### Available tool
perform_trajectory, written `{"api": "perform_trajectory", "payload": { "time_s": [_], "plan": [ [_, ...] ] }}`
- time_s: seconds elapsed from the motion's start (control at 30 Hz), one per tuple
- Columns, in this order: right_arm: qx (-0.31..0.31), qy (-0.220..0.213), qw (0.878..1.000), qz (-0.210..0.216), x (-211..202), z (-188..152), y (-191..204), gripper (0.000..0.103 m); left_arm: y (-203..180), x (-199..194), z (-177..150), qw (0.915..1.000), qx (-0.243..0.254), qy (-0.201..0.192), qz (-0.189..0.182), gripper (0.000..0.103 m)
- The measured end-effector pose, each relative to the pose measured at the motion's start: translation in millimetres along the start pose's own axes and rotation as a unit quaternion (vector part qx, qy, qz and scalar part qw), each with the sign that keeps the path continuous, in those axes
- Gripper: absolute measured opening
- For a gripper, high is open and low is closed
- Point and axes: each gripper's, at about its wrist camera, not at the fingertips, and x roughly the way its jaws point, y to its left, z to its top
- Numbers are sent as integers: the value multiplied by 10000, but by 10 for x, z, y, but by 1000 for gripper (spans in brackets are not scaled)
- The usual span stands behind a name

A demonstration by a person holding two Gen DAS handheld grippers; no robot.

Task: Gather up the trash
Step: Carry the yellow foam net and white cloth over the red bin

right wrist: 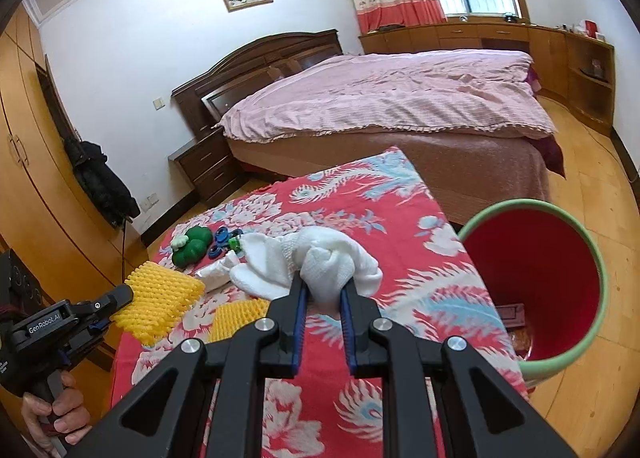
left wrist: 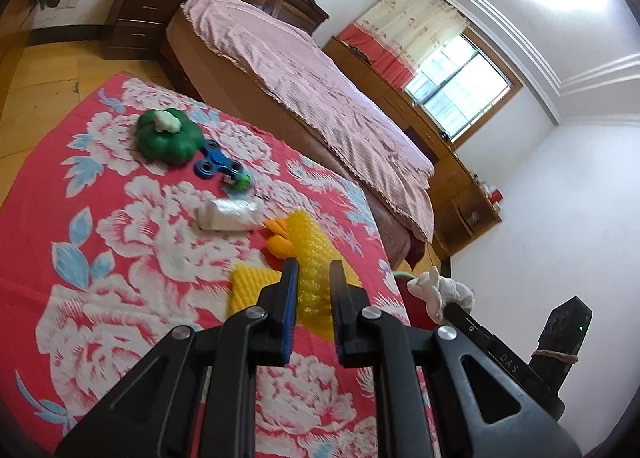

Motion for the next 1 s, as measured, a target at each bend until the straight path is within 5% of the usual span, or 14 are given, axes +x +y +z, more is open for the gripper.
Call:
{"api": "perform_trajectory", "payload": {
  "time_s": [0.47,1.0],
  "plan": [
    [604,-238,9974,-323,-370,-106,-569,18,-609,245,-208,9966,687,425,-137,14],
    [1191,-290,9882,-917,-542,-180,-1366,18,-1465,1026,-524,9790,1615,1168,-422,14]
  ]
}}
